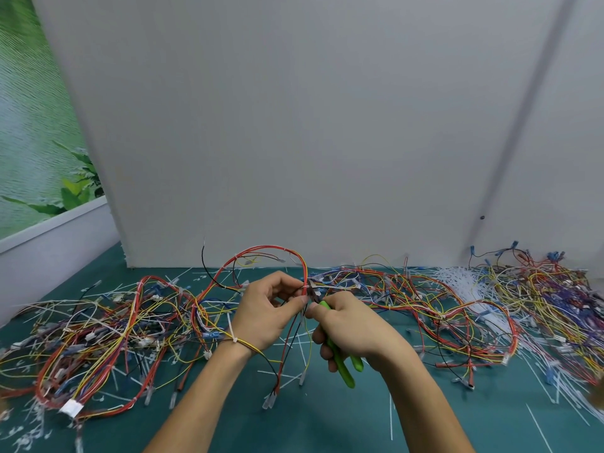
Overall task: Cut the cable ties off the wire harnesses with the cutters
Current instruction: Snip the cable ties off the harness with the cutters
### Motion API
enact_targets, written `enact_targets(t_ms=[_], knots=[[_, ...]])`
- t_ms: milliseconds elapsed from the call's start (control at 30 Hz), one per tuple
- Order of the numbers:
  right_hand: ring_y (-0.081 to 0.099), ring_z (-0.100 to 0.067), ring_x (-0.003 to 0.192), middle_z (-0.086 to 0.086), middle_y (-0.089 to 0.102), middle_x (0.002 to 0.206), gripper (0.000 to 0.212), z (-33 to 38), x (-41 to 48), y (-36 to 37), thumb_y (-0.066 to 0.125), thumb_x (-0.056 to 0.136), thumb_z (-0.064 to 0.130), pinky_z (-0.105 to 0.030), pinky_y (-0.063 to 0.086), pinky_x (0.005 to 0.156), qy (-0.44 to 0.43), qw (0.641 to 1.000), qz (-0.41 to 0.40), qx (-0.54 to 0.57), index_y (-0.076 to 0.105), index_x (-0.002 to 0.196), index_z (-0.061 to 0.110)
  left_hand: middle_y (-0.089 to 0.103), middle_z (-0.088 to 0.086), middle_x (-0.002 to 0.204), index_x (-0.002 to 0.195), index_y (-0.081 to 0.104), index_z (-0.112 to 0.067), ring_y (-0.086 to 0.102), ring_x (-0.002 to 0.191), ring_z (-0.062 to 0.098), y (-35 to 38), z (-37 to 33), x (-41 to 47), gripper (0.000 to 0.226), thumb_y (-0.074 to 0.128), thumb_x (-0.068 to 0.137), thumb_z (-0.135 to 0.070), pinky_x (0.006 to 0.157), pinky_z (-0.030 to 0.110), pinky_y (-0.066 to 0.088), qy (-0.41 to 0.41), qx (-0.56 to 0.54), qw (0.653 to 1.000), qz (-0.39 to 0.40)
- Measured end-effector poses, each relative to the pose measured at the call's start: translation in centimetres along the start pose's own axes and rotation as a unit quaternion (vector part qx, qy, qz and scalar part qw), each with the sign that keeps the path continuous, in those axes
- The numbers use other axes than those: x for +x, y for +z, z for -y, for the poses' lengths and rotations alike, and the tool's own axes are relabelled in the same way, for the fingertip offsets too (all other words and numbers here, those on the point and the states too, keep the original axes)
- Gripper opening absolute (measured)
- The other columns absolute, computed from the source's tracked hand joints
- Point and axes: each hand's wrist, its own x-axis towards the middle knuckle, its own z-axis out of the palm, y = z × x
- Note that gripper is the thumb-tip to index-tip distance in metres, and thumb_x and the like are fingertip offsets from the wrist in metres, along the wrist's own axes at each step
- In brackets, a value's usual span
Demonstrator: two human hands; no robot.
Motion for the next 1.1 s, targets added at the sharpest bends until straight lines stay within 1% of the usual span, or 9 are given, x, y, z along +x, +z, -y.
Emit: enact_targets(t_ms=[100,200,300,367,500,600,967,1100], knots=[[0.059,-0.017,0.048,0.002,0.06,0.06,0.036,-0.03,0.01,0.0,0.044,0.108,0.029,-0.031,0.053,0.047,0.005,1.0,0.003,0.012,0.056,0.117,-0.004,0.075,0.003,0.088,0.095,0.073,-0.012,0.071,0.086,0.016,-0.04,-0.09,-0.06,0.015,0.079,0.083,-0.005,0.083,0.038,0.06,0.003,0.002,1.0,0.0],[0.059,-0.016,0.048,0.002,0.061,0.061,0.034,0.03,-0.01,-0.01,0.045,0.108,0.031,-0.032,0.055,0.048,0.009,1.0,0.01,0.024,0.056,0.117,-0.001,0.075,0.004,0.089,0.096,0.073,-0.011,0.072,0.086,0.017,-0.08,-0.14,-0.04,0.014,0.079,0.084,-0.005,0.084,0.04,0.06,-0.001,0.002,1.0,0.002],[0.061,-0.017,0.05,-0.005,0.061,0.07,0.038,0.12,0.09,0.09,0.048,0.108,0.034,-0.035,0.058,0.051,0.01,0.999,0.008,0.031,0.054,0.117,-0.002,0.075,0.004,0.088,0.095,0.073,-0.012,0.072,0.086,0.017,-0.05,-0.17,-0.05,0.015,0.079,0.084,-0.004,0.085,0.042,0.06,-0.003,-0.001,1.0,0.007],[0.061,-0.018,0.05,-0.007,0.06,0.074,0.04,0.07,0.18,0.16,0.049,0.108,0.036,-0.035,0.058,0.051,0.011,1.0,0.005,0.029,0.054,0.117,-0.003,0.075,0.002,0.087,0.093,0.073,-0.015,0.072,0.085,0.015,-0.04,-0.14,-0.09,0.015,0.079,0.084,-0.005,0.084,0.041,0.061,0.0,0.004,1.0,0.01],[0.058,-0.016,0.047,-0.005,0.059,0.07,0.039,-0.05,0.25,0.19,0.047,0.108,0.034,-0.032,0.055,0.047,0.008,1.0,-0.006,0.021,0.056,0.116,-0.003,0.075,0.003,0.088,0.093,0.073,-0.015,0.072,0.085,0.016,-0.06,-0.01,-0.05,0.016,0.078,0.084,-0.004,0.084,0.042,0.06,0.002,0.001,1.0,0.009],[0.057,-0.016,0.047,-0.005,0.059,0.069,0.038,-0.11,0.23,0.08,0.046,0.108,0.033,-0.032,0.054,0.048,0.005,1.0,-0.008,0.01,0.056,0.116,-0.004,0.075,0.003,0.088,0.094,0.073,-0.014,0.072,0.085,0.015,-0.06,-0.02,-0.07,0.016,0.079,0.083,-0.005,0.083,0.04,0.061,0.003,0.002,1.0,0.01],[0.059,-0.017,0.048,-0.004,0.061,0.069,0.037,-0.09,0.24,-0.01,0.047,0.108,0.034,-0.032,0.055,0.048,0.001,1.0,-0.001,0.008,0.057,0.112,-0.001,0.075,0.004,0.089,0.095,0.073,-0.012,0.071,0.086,0.015,-0.09,-0.32,-0.12,0.015,0.079,0.084,-0.004,0.084,0.042,0.06,0.0,0.002,1.0,0.009],[0.061,-0.019,0.05,-0.006,0.063,0.072,0.033,-0.03,0.12,-0.2,0.051,0.107,0.034,-0.035,0.058,0.051,0.002,1.0,0.008,0.012,0.057,0.11,0.002,0.075,0.003,0.09,0.096,0.073,-0.012,0.072,0.087,0.016,-0.18,-0.25,-0.08,0.015,0.079,0.084,-0.006,0.085,0.042,0.06,-0.006,0.002,1.0,0.01]])
